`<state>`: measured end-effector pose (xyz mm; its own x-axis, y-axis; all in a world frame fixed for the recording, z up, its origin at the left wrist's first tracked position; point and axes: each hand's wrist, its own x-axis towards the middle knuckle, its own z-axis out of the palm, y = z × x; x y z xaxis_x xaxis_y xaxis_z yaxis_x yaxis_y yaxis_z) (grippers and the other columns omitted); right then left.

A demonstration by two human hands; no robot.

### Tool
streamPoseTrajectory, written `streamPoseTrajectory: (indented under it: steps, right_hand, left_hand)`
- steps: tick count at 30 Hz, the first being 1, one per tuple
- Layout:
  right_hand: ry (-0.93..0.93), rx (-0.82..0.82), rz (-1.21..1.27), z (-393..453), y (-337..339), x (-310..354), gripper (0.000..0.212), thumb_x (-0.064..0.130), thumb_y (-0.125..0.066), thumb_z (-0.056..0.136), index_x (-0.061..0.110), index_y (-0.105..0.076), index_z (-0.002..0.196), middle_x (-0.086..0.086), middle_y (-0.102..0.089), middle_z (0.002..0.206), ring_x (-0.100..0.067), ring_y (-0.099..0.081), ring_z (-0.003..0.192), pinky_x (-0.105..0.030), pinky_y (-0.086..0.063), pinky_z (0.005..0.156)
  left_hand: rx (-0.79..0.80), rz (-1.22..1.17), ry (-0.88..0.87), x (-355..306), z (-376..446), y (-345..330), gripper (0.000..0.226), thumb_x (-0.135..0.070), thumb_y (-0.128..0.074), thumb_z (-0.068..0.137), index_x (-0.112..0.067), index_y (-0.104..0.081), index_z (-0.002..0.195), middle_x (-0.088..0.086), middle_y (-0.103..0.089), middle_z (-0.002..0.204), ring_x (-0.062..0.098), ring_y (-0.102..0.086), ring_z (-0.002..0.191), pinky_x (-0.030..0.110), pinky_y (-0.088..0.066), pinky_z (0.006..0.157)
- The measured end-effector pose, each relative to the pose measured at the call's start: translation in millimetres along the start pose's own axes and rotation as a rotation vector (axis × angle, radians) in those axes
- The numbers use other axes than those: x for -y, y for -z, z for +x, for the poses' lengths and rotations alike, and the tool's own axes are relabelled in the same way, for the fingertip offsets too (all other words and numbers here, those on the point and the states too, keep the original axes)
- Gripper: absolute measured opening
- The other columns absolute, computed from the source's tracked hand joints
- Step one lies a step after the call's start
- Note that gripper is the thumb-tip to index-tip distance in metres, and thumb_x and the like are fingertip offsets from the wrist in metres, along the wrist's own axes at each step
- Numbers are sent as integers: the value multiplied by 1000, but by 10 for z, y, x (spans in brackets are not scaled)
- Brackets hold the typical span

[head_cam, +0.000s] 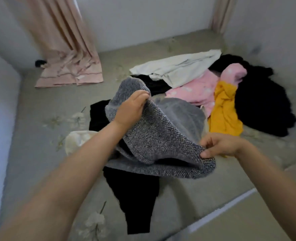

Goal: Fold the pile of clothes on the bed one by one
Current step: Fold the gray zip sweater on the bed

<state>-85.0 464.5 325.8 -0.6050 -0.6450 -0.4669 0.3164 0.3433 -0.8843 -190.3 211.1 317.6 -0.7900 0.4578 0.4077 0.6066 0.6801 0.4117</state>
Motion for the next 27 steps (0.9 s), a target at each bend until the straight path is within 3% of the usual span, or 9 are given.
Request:
streamPoseTrajectory:
  steps: [2,5,8,11,13,17,21,24,27]
  right_hand:
    - [-102,-272,166,-182,226,-333,38,-13,-49,84,9,-74,65,5,-70,64,-6,-65,62,-15,-50,59]
    - [-376,-752,-40,-182,461,-920,32,-2,-54,88,11,-51,59,-1,-49,55,-13,-44,56,-25,-34,50]
    - [-608,-855,-182,133,464,-1456,41,10,-55,89,13,-34,55,-4,-33,58,-13,-32,54,-30,-20,51]
    - [-745,-871,-302,430,350,-1871,29,17,-50,92,8,-39,66,-6,-40,66,-23,-45,68,-30,-32,59]
    - [-827,-824,-412,542,256,-2015,14,21,-48,91,9,-48,85,-9,-47,81,-28,-53,85,-34,-40,71]
    - [-813,-825,-634,681,92,-2244,25,33,-49,92,10,-57,99,-10,-59,100,-29,-55,96,-37,-39,83]
    - [-728,-773,-853,684,-92,-2498,45,55,-45,87,15,-58,105,-3,-58,104,-22,-52,101,-37,-30,88]
    - [-723,-725,-937,631,-189,-2615,43,53,-50,85,17,-60,106,0,-58,108,-21,-49,106,-37,-23,93]
    - [-729,-794,-909,616,-180,-2654,27,33,-51,89,15,-66,103,-1,-61,105,-21,-49,106,-36,-19,96]
  left_hand:
    - [99,-99,1,-179,249,-374,27,-1,-43,93,7,-54,117,19,-48,132,32,-46,123,36,-35,100]
    - [383,-170,196,-301,350,-961,41,-5,-42,94,-5,-37,135,10,-29,148,24,-28,136,33,-26,108]
    - [664,-2,309,-202,21,-1426,26,-8,-41,95,-7,-50,120,13,-45,133,28,-46,119,36,-40,94]
    - [897,200,361,-27,-504,-1671,21,-13,-39,96,-1,-56,99,18,-55,109,33,-54,94,41,-46,78]
    - [1017,280,453,112,-799,-1768,21,-17,-40,96,-2,-53,105,16,-53,111,32,-52,99,42,-44,83]
    - [920,386,520,388,-1079,-1940,33,-19,-48,93,-5,-42,123,13,-44,127,28,-40,119,37,-41,92]
    - [839,468,396,640,-1111,-2156,60,-29,-49,94,-11,-20,144,8,-20,151,26,-14,140,38,-25,109]
    - [826,516,271,740,-1124,-2296,54,-27,-47,94,-17,-24,142,3,-30,147,23,-23,136,40,-22,108]
    - [785,548,237,783,-1088,-2306,33,-16,-41,95,-15,-45,129,8,-52,122,26,-46,113,37,-33,95]
